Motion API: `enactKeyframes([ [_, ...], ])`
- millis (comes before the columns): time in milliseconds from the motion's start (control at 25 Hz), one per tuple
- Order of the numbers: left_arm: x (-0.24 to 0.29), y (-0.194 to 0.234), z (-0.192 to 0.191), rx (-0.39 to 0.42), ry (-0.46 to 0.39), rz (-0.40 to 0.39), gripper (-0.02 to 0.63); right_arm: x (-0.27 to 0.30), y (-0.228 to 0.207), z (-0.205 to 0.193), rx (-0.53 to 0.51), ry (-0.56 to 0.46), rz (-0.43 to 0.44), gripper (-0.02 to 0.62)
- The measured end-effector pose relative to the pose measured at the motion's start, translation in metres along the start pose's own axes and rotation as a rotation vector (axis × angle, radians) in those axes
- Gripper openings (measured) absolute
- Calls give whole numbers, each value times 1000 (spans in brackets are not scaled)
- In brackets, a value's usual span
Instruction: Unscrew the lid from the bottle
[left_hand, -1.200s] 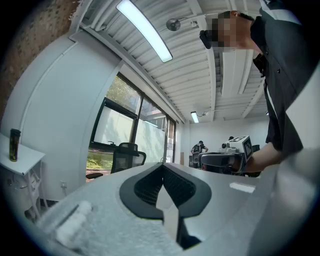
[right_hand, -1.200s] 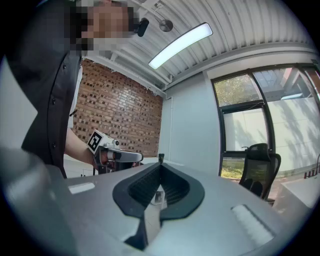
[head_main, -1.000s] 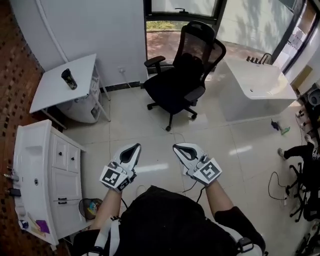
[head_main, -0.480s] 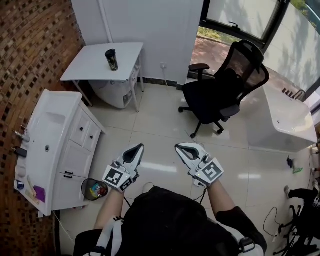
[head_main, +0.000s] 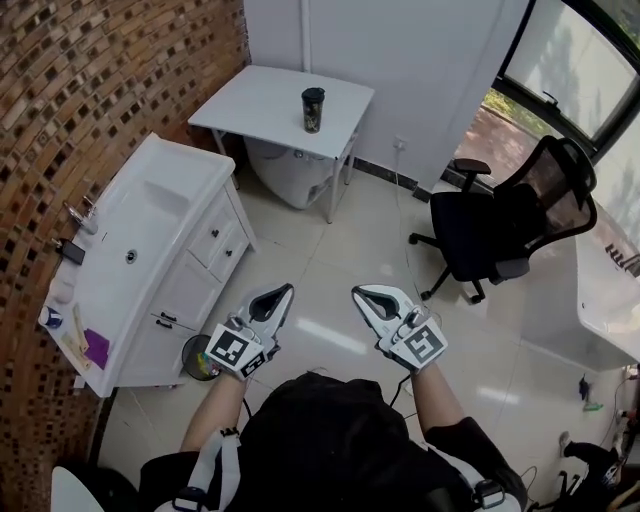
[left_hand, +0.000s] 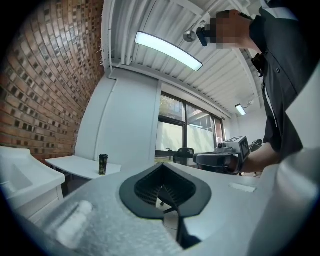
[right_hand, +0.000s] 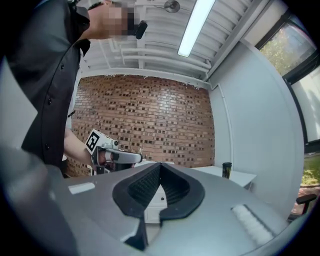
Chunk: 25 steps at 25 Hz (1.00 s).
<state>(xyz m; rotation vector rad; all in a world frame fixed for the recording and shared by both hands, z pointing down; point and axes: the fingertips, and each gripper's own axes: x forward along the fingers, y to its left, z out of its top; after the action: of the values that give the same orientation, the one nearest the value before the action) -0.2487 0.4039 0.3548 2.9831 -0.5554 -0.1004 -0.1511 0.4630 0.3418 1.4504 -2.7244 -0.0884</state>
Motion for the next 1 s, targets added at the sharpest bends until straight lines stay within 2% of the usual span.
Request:
enactKeyframes([
  [200, -7, 23, -3, 1, 3, 64, 3, 37, -2, 12, 9, -41, 77, 6],
  [400, 11, 29, 0, -5, -24, 135, 3, 49, -24, 18, -19, -47, 153, 6],
  [680, 46, 32, 13, 2, -82, 232, 3, 37, -60, 24, -56, -51, 253, 6],
  [1000, 78, 15, -3, 9, -65, 275, 3, 11, -82, 26, -35, -80, 302, 6],
])
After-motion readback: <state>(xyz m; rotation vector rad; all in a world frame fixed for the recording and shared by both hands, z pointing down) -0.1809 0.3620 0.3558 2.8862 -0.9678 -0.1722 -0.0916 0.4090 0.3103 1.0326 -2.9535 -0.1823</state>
